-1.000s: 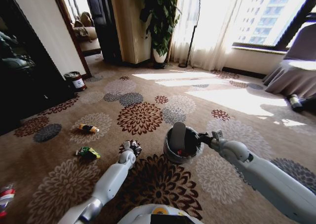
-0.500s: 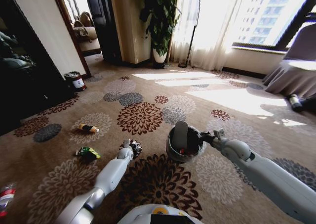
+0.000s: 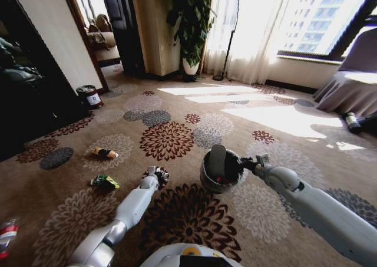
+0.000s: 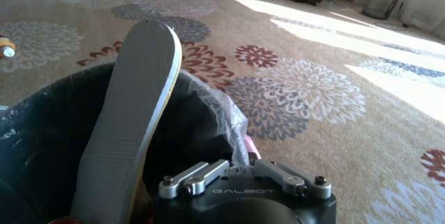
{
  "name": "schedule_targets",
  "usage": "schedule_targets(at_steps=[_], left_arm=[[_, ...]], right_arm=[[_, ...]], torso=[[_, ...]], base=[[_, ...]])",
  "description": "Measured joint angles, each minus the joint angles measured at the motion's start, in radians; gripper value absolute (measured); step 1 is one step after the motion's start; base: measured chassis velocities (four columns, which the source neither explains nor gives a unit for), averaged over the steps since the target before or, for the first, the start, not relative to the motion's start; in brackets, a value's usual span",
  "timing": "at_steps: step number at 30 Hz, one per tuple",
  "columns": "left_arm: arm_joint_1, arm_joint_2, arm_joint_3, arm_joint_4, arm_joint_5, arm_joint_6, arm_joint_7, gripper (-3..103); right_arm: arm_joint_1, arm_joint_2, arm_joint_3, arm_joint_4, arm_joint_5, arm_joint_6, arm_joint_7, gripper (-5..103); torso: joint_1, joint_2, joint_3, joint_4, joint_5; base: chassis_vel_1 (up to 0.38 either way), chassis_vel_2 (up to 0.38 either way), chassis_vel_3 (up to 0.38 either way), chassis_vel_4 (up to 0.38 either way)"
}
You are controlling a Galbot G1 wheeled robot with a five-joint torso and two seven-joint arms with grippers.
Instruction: Pick up the trash from the ground and place it into the trash bin.
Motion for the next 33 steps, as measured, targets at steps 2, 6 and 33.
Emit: schedule_targets(at_steps=[2,6,33], left_arm=[[0.005,0.000,0.000,-0.004,0.000,0.000,0.001,32],[0.014,0.000,-0.003,-0.011,-0.001,-0.003,0.001,21],[0.123,0.104,-0.041,-0.472,0.057,-0.055,-0.056,10]], right_arm=[[-0.001,0.000,0.000,0.000,-0.001,0.000,0.000,1],[-0.006,0.000,0.002,0.000,-0.005,0.003,0.000,1],[-0.024,0.008,0.018,0.019,-0.015,0.004,0.000,1]], torso=[[0.000,0.000,0.000,0.0000,-0.0001],[0.000,0.000,0.000,-0.0001,0.0000],[0.000,0.000,0.000,0.0000,-0.0001]], base=[[0.000,0.000,0.000,0.000],[0.000,0.000,0.000,0.000],[0.000,0.000,0.000,0.000]])
